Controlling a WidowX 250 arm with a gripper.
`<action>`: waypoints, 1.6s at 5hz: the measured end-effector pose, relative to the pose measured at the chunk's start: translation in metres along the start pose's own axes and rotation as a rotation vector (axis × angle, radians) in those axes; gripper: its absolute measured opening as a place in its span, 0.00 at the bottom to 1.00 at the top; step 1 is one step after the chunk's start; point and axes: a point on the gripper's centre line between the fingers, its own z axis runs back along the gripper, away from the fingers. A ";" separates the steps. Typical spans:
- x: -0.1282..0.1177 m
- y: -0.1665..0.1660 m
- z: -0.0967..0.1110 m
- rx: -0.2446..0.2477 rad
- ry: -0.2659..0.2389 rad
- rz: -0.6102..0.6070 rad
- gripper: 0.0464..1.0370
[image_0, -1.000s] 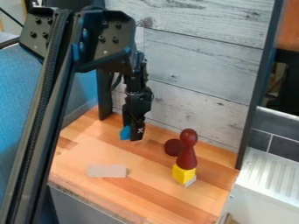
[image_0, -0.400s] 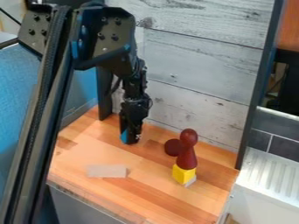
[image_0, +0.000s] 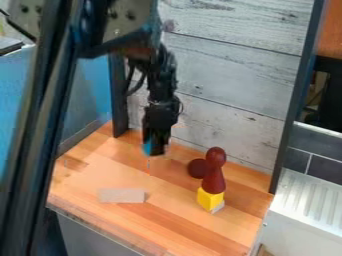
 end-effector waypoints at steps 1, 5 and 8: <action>-0.004 -0.014 0.029 0.007 -0.024 0.066 0.53; 0.021 -0.065 0.040 -0.077 -0.055 0.055 0.53; 0.044 -0.058 0.017 -0.019 -0.126 0.017 0.53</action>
